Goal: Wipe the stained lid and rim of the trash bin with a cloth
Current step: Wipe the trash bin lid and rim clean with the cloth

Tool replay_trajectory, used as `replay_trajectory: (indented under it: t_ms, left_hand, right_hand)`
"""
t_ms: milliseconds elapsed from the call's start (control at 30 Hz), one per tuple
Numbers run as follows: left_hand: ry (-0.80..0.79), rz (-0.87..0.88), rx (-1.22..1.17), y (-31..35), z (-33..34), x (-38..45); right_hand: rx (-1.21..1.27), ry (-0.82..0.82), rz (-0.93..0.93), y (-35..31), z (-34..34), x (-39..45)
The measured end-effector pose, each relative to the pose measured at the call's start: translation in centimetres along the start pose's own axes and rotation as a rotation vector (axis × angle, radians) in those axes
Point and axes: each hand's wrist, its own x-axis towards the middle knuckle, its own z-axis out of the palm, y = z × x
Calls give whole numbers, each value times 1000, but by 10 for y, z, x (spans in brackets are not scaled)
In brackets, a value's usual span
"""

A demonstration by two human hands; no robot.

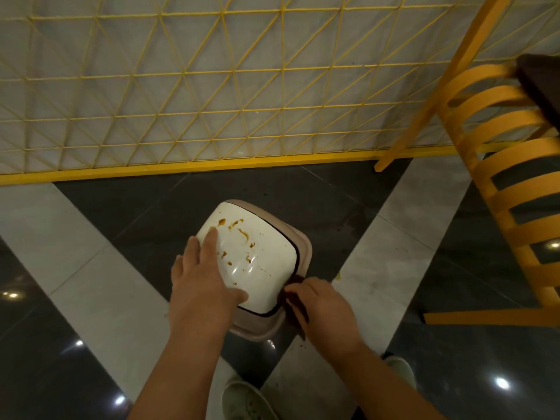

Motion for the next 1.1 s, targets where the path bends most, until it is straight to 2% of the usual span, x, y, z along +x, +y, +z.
replay_trajectory:
  t_ms: [167,300,433,567,633,733,800,967,1100]
  left_hand:
    - [18,3,-4,3,2,0]
    - [36,8,19,5,4,1]
    - [40,22,28,5,4,0]
    - [29,26,23,5,4,1]
    - [31,27,25,5,4,1]
    - [34,41,33,5,3,2]
    - [29,45,29,5,3,2]
    - [16,48,11,4,4,2]
    - [18,39,23,3,5,3]
  right_hand:
    - [-39,139,102,9,-14,28]
    - [68,-55,61,-11,1,-7]
    - [49,-99,-68,4,-6,-6]
    - [66,131,147,20,-10,23]
    - [130,76,166,7,2,8]
    - [199,-78,54,-7,14,-28]
    - [200,-59,38,3,12,-25]
    - [329,234,403,17,-2,31]
    - [298,246,474,17,-5,47]
